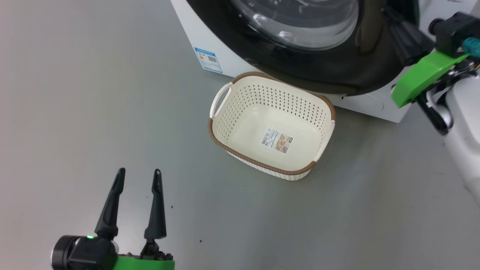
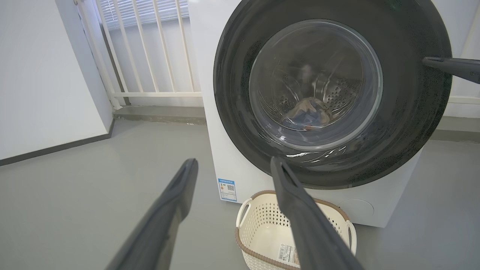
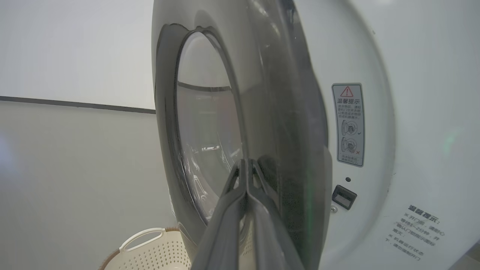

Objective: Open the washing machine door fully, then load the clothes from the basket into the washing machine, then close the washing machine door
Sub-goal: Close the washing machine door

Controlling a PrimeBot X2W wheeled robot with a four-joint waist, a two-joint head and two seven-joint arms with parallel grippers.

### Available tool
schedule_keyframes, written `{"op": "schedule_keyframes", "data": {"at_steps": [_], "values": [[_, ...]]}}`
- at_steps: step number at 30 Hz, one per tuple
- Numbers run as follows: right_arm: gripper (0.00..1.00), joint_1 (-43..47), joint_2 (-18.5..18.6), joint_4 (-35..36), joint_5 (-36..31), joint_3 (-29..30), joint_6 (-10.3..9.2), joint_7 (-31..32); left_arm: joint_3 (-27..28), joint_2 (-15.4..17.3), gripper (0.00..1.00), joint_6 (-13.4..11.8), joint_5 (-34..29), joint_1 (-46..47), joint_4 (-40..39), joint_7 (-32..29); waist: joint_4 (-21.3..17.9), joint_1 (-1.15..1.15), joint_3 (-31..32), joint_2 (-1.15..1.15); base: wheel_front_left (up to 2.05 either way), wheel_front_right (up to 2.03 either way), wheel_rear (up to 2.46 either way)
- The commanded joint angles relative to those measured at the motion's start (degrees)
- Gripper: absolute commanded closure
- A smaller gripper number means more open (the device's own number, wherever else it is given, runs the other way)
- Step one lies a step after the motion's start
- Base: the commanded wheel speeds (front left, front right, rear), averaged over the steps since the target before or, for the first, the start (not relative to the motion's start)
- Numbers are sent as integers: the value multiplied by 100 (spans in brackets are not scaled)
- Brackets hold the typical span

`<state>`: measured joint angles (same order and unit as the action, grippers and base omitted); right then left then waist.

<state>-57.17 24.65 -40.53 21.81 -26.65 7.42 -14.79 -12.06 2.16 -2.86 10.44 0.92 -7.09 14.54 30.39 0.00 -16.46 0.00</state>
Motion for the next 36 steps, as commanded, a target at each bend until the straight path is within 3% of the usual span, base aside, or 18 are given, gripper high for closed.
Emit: {"op": "schedule_keyframes", "data": {"at_steps": [1,20,28,36], "values": [[100,-181,81,-2,113,-30,7,-21,130,73,0,-72,79,228,-235,46,144,0,-177,0,0,0,0],[100,-1752,256,-1102,496,-425,7,-18,-198,72,0,-512,246,409,-553,46,279,0,-910,0,0,0,0],[100,-1711,251,-1024,511,-586,7,-19,-246,72,0,-558,256,445,-532,46,274,0,-913,0,0,0,0],[100,-1057,304,-329,568,-588,7,-20,-288,72,0,-454,220,538,-350,46,238,0,-746,0,0,0,0]]}}
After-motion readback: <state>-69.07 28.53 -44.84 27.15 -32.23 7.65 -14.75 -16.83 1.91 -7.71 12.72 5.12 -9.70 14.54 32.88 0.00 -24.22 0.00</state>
